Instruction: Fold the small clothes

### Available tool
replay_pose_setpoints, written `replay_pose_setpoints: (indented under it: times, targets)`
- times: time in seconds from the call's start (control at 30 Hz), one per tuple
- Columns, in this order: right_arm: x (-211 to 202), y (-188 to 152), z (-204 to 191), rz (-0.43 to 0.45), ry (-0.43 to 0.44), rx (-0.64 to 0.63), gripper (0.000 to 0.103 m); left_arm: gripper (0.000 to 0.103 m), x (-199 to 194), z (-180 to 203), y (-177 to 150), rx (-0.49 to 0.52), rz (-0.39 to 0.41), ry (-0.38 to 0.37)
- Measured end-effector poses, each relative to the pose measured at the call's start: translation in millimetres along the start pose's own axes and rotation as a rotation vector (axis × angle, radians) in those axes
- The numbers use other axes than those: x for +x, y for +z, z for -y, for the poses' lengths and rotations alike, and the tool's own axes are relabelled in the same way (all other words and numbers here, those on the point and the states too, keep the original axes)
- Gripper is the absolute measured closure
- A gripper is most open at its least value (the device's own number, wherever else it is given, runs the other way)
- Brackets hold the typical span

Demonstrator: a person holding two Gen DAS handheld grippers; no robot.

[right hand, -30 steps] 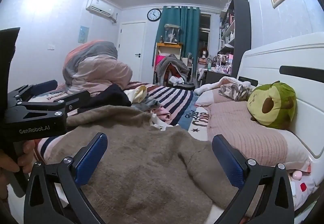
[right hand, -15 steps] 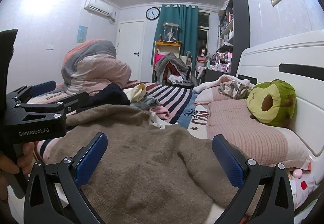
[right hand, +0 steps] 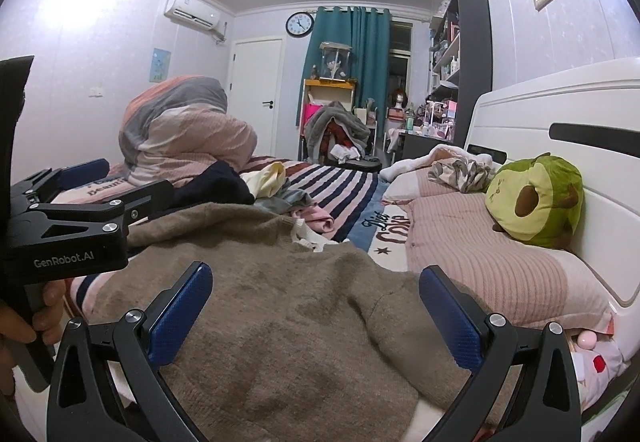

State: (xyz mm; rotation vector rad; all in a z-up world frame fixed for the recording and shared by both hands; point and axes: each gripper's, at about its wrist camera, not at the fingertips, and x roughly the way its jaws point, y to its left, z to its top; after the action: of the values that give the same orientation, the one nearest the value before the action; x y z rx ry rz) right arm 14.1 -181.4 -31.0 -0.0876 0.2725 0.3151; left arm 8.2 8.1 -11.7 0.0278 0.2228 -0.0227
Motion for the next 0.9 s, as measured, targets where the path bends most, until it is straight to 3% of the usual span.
replay_pose_setpoints:
  times: [0.9]
  targets:
    - [0.4,-0.8,1.4,-0.003,0.0,0.001,0.001,0.001,4.8,2.7,-0.9,0.005,-0.007,0.01]
